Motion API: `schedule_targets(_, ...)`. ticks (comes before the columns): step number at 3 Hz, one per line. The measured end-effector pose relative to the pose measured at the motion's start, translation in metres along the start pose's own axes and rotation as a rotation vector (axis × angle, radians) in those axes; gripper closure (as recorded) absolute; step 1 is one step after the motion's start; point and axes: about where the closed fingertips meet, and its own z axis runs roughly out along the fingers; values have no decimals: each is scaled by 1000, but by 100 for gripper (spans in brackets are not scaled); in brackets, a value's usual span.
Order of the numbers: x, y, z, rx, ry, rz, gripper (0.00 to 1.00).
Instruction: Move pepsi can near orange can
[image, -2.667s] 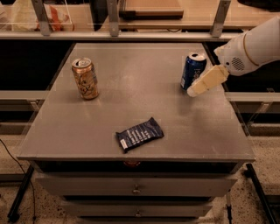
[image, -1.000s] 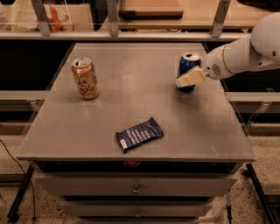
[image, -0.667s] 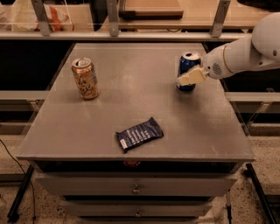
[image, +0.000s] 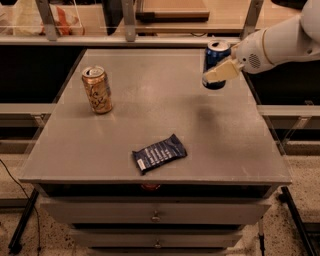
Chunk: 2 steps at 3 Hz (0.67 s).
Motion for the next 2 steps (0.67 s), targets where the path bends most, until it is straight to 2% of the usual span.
schedule_targets(1, -5, -1, -3, 1, -5, -9, 100)
schedule_targets(2, -3, 6, 3, -32, -4, -17, 100)
